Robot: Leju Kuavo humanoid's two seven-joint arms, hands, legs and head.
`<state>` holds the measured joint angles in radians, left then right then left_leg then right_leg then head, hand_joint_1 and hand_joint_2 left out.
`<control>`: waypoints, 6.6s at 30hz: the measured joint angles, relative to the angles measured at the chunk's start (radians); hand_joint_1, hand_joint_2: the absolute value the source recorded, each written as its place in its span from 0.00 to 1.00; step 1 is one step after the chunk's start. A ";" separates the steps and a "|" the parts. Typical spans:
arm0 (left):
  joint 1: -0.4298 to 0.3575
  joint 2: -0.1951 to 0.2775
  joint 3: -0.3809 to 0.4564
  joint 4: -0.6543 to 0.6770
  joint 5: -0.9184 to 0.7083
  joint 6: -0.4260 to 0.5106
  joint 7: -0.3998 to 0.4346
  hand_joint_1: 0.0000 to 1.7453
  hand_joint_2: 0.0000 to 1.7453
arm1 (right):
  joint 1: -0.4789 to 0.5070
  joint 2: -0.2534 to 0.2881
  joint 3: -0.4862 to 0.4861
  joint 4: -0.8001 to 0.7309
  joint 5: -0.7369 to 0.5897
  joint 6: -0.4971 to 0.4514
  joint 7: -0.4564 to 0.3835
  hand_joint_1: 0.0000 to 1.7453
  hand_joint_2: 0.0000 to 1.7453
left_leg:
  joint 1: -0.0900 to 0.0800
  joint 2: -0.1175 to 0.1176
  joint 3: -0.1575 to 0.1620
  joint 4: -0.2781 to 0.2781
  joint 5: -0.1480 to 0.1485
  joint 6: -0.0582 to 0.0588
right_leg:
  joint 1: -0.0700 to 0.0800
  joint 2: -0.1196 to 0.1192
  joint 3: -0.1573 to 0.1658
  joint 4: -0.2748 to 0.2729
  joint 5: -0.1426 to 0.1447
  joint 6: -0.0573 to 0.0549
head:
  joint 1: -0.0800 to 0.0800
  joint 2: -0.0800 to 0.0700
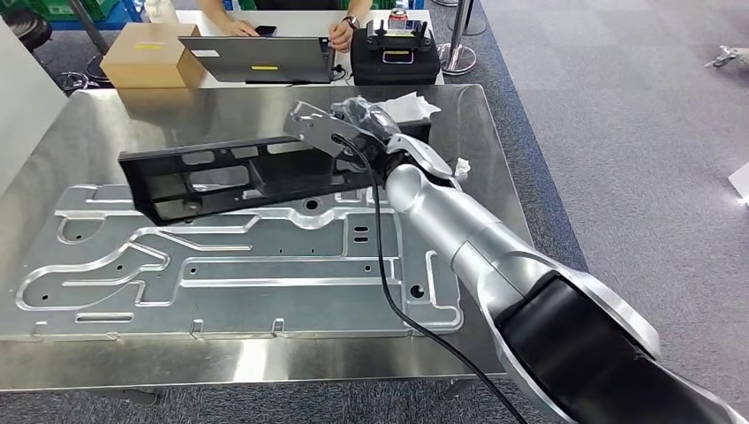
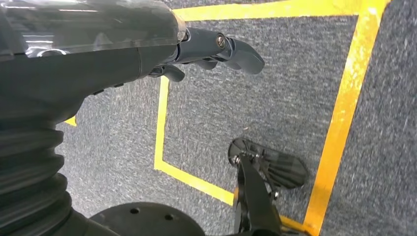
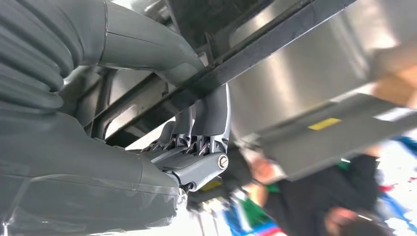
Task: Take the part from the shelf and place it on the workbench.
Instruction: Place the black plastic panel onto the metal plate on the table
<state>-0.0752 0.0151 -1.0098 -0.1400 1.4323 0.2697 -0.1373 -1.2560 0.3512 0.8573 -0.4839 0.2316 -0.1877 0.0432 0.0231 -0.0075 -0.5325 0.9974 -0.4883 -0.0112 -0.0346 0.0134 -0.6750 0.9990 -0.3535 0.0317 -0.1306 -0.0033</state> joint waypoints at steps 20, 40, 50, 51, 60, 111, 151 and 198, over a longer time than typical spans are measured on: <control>-0.005 0.014 -0.019 0.000 -0.016 -0.010 0.008 0.00 1.00 | -0.050 0.002 0.219 -0.010 -0.081 -0.014 -0.005 1.00 1.00 | 0.000 -0.001 0.000 0.000 0.000 0.000 | 0.000 -0.001 0.000 0.000 -0.001 -0.001 | 0.000 0.000; -0.009 -0.007 -0.037 0.000 0.000 0.016 0.009 0.00 1.00 | 0.011 0.001 0.174 0.085 -0.049 -0.035 -0.161 1.00 1.00 | 0.000 0.000 0.000 0.000 -0.001 -0.001 | 0.001 -0.001 0.000 0.000 -0.001 -0.002 | 0.000 0.000; -0.001 -0.006 -0.055 0.000 -0.001 0.009 0.000 0.00 1.00 | 0.075 -0.020 0.034 0.116 0.044 -0.034 -0.196 1.00 1.00 | 0.000 0.000 0.001 0.000 -0.001 -0.001 | 0.001 0.000 0.000 0.000 -0.001 -0.002 | 0.000 0.000; -0.001 -0.006 -0.057 0.000 -0.001 0.009 0.000 0.00 1.00 | 0.076 -0.021 0.026 0.117 0.044 -0.034 -0.197 1.00 1.00 | 0.000 0.000 0.001 0.000 -0.001 -0.001 | 0.001 0.000 0.000 0.000 -0.001 -0.002 | 0.000 0.000; 0.000 -0.002 -0.070 0.000 -0.008 0.006 0.003 0.00 1.00 | 0.083 -0.032 -0.018 0.124 0.082 -0.034 -0.209 1.00 1.00 | 0.000 0.000 0.001 0.000 -0.001 -0.001 | 0.001 0.000 0.001 0.000 -0.001 -0.002 | 0.000 0.000; 0.011 0.012 -0.110 0.000 -0.017 -0.008 -0.015 0.00 1.00 | 0.108 -0.035 -0.132 0.133 0.219 -0.011 -0.212 0.00 0.00 | 0.000 0.000 0.009 0.000 -0.001 -0.001 | 0.001 -0.001 0.009 0.000 -0.001 -0.002 | 0.000 0.000; 0.025 0.036 -0.120 0.000 -0.023 -0.055 -0.029 0.00 1.00 | 0.093 -0.036 -0.230 0.089 0.179 0.033 -0.280 0.00 0.00 | 0.000 0.001 0.016 -0.001 -0.002 -0.002 | 0.001 0.000 0.016 0.000 -0.002 -0.002 | 0.000 0.000; 0.021 0.024 -0.126 0.000 0.006 -0.075 -0.092 0.00 0.00 | 0.140 0.002 -0.085 -0.027 0.109 0.028 -0.280 0.00 0.00 | 0.001 0.000 0.015 -0.001 -0.003 -0.003 | 0.002 0.000 0.014 0.000 -0.004 -0.004 | 0.000 0.000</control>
<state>-0.0539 0.0393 -1.1353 -0.1404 1.4384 0.1952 -0.2296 -1.1159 0.3532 0.7721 -0.5111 0.3407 -0.1595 -0.2371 0.0240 -0.0073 -0.5176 0.9968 -0.4916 -0.0138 -0.0329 0.0133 -0.6606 0.9990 -0.3578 0.0276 -0.1308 -0.0033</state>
